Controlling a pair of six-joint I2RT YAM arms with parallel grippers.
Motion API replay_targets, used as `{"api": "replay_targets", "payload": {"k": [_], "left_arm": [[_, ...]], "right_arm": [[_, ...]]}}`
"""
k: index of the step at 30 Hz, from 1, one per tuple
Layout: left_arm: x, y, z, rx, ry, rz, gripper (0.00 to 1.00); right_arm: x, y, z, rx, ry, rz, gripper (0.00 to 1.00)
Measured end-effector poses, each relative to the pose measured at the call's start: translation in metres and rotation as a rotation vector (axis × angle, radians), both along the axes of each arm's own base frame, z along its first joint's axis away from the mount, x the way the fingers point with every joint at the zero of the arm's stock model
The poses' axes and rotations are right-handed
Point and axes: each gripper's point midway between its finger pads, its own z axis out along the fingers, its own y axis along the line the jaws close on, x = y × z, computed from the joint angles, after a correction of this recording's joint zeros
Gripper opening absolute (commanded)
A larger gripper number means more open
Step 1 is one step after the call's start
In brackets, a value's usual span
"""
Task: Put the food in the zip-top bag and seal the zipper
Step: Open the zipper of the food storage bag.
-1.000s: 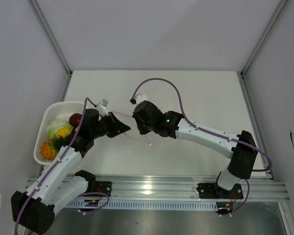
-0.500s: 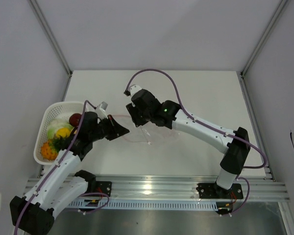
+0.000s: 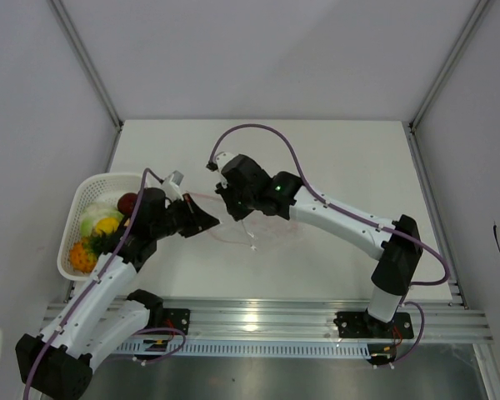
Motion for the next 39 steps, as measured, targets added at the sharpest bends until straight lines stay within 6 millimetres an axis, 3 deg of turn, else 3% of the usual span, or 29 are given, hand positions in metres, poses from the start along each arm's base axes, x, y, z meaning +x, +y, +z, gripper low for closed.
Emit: {"api": "replay_targets", "payload": {"k": [4, 8, 14, 19, 27, 34, 36, 39], "left_arm": [[-0.001, 0.001, -0.002, 0.008, 0.008, 0.001, 0.01], [-0.002, 0.007, -0.007, 0.041, 0.018, 0.022, 0.01], [-0.008, 0.018, -0.007, 0.07, 0.006, 0.06, 0.01], [-0.01, 0.03, -0.007, 0.084, 0.004, 0.104, 0.01], [-0.008, 0.039, -0.008, 0.096, -0.01, 0.129, 0.01], [-0.009, 0.036, -0.008, 0.089, -0.016, 0.105, 0.01], [-0.01, 0.035, -0.009, 0.089, -0.019, 0.088, 0.16], [-0.015, 0.031, -0.011, 0.08, -0.012, 0.05, 0.32]], "right_arm": [[0.005, -0.006, -0.003, -0.024, -0.019, -0.032, 0.0], [0.024, -0.021, -0.002, -0.082, -0.104, -0.13, 0.0], [0.045, -0.041, 0.014, -0.165, -0.264, -0.253, 0.0], [0.048, -0.049, 0.04, -0.218, -0.396, -0.32, 0.0], [0.055, -0.071, 0.055, -0.314, -0.5, -0.393, 0.0], [0.049, -0.065, 0.07, -0.285, -0.514, -0.377, 0.0], [0.046, -0.061, 0.07, -0.265, -0.496, -0.359, 0.0], [0.042, -0.053, 0.065, -0.229, -0.455, -0.334, 0.0]]}}
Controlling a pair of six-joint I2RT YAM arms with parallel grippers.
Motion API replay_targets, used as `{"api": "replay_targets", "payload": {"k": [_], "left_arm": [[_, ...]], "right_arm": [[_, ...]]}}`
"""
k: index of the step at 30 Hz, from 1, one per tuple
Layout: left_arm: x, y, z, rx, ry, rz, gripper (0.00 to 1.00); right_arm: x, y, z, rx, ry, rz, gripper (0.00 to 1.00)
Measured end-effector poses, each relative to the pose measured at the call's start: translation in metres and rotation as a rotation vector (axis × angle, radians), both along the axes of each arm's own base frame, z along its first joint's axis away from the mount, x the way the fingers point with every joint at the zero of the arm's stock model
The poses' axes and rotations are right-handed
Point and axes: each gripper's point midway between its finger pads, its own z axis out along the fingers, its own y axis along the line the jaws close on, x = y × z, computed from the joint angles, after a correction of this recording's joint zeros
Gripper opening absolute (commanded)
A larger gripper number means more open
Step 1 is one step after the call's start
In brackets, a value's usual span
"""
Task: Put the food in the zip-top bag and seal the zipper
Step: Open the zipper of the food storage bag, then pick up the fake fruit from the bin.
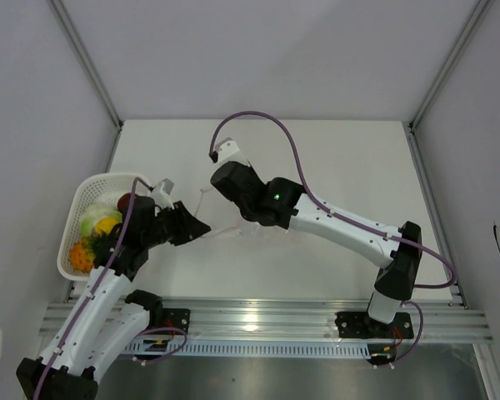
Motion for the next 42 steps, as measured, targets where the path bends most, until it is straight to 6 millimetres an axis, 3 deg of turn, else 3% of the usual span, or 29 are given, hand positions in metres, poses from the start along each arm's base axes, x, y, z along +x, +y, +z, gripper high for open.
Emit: {"api": "replay_targets", "payload": {"k": [5, 7, 13, 17, 18, 19, 22, 24, 32, 38, 42], "left_arm": [[-0.005, -0.004, 0.002, -0.011, -0.005, -0.04, 0.52], [-0.006, -0.003, 0.004, -0.006, -0.017, -0.042, 0.66], [-0.013, 0.007, 0.018, 0.011, -0.092, -0.008, 0.79], [-0.017, 0.031, 0.046, 0.047, -0.209, 0.116, 0.82], [-0.018, 0.037, 0.053, 0.053, -0.232, 0.144, 0.86], [-0.021, 0.048, 0.064, 0.06, -0.267, 0.201, 0.97], [-0.026, 0.074, 0.082, 0.076, -0.302, 0.355, 0.99], [-0.027, 0.09, 0.08, 0.101, -0.276, 0.448, 1.0], [-0.034, 0.15, 0.035, 0.36, 0.006, 0.75, 0.99], [-0.038, 0.181, 0.024, 0.455, 0.1, 0.909, 1.0], [-0.037, 0.2, 0.014, 0.481, 0.187, 1.012, 0.99]], "right_arm": [[-0.007, 0.009, -0.01, 0.034, 0.047, 0.029, 0.0], [-0.009, 0.014, -0.015, 0.037, 0.06, 0.037, 0.0], [-0.009, 0.022, -0.03, 0.025, 0.084, 0.049, 0.0], [-0.007, 0.028, -0.042, 0.006, 0.098, 0.052, 0.0], [-0.007, 0.029, -0.045, 0.001, 0.102, 0.053, 0.0], [-0.006, 0.03, -0.05, -0.006, 0.107, 0.053, 0.0], [-0.003, 0.031, -0.061, -0.022, 0.128, 0.054, 0.0], [-0.002, 0.032, -0.065, -0.025, 0.139, 0.056, 0.0], [0.0, 0.031, -0.078, -0.02, 0.18, 0.074, 0.0], [-0.009, 0.024, -0.102, -0.059, 0.237, 0.098, 0.0], [-0.013, 0.023, -0.1, -0.046, 0.248, 0.113, 0.0]]}}
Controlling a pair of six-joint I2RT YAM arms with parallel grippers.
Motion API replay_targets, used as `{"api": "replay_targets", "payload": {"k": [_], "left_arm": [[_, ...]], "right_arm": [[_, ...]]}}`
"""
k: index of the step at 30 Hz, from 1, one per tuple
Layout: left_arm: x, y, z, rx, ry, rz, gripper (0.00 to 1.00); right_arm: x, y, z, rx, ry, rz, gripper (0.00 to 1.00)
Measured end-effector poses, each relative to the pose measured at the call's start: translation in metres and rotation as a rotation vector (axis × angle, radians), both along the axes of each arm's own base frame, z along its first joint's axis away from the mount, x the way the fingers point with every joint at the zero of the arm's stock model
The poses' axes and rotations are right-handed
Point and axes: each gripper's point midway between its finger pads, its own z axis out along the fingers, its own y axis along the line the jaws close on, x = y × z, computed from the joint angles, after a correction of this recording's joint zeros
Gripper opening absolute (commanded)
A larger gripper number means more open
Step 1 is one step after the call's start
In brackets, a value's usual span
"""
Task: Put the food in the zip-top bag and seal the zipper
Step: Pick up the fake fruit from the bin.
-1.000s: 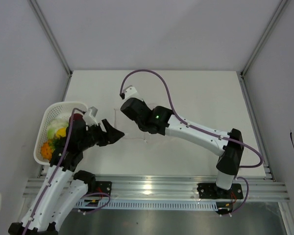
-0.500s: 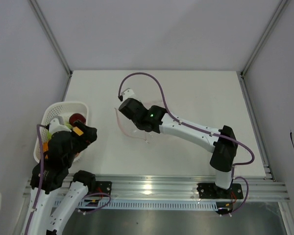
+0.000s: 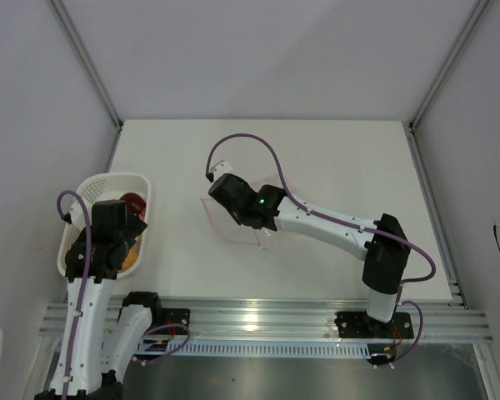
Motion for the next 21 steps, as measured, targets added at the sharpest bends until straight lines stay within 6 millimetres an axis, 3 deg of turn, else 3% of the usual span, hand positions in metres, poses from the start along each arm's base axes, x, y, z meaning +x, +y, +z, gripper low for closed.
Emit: {"api": "replay_targets", "payload": {"k": [7, 12, 17, 21], "left_arm": [[0.003, 0.027, -0.027, -0.011, 0.093, 0.146, 0.99], [0.003, 0.047, -0.047, -0.055, 0.137, 0.259, 1.0], [0.013, 0.054, -0.068, -0.09, 0.17, 0.277, 0.97], [0.024, 0.056, -0.07, -0.094, 0.157, 0.262, 0.91]], "right_arm": [[-0.004, -0.002, 0.018, 0.054, -0.014, 0.01, 0.0], [-0.004, -0.001, 0.02, 0.066, -0.014, 0.014, 0.0], [-0.005, 0.001, 0.02, 0.071, -0.013, 0.018, 0.0], [-0.005, 0.001, 0.02, 0.074, -0.012, 0.021, 0.0]]}}
